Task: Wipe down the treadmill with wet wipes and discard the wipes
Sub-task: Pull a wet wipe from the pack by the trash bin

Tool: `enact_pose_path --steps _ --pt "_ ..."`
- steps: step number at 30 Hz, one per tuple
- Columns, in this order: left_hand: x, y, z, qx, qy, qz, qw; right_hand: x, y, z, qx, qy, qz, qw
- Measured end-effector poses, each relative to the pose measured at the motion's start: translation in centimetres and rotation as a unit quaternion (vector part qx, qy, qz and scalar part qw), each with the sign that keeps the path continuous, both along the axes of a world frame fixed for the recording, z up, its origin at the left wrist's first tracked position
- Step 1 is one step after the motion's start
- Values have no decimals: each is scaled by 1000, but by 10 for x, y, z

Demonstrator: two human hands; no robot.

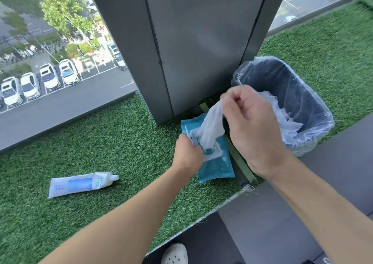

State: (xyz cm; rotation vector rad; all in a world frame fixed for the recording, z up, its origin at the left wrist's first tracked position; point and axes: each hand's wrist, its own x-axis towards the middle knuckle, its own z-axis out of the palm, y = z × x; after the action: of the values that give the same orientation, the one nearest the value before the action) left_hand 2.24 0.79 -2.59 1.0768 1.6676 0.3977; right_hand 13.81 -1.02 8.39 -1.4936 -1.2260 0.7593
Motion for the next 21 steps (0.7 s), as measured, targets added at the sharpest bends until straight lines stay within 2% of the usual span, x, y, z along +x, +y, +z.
enact_pose_path --steps 4,6,9,11,13,16,18,21 --pt "-1 -6 9 -19 -13 14 1000 9 12 6 7 51 -36 998" --pt "-3 -8 9 -16 -30 22 999 17 17 16 27 79 -6 996" --pt "-4 -7 10 -20 -42 34 998 30 18 34 86 -7 -5 996" --pt "-4 -7 12 -19 -44 36 998 35 15 37 91 -9 -27 995" --pt "-4 -8 15 -16 -48 34 998 34 12 28 38 -2 -22 999" --pt "-4 -8 17 -12 -50 37 998 28 1 -9 -115 -99 72 986" --pt "-5 -9 18 -10 -48 31 998 19 -11 -37 -212 -157 164 951" --pt "-7 -8 18 -6 -60 23 998 9 -16 -72 -281 -260 225 896"
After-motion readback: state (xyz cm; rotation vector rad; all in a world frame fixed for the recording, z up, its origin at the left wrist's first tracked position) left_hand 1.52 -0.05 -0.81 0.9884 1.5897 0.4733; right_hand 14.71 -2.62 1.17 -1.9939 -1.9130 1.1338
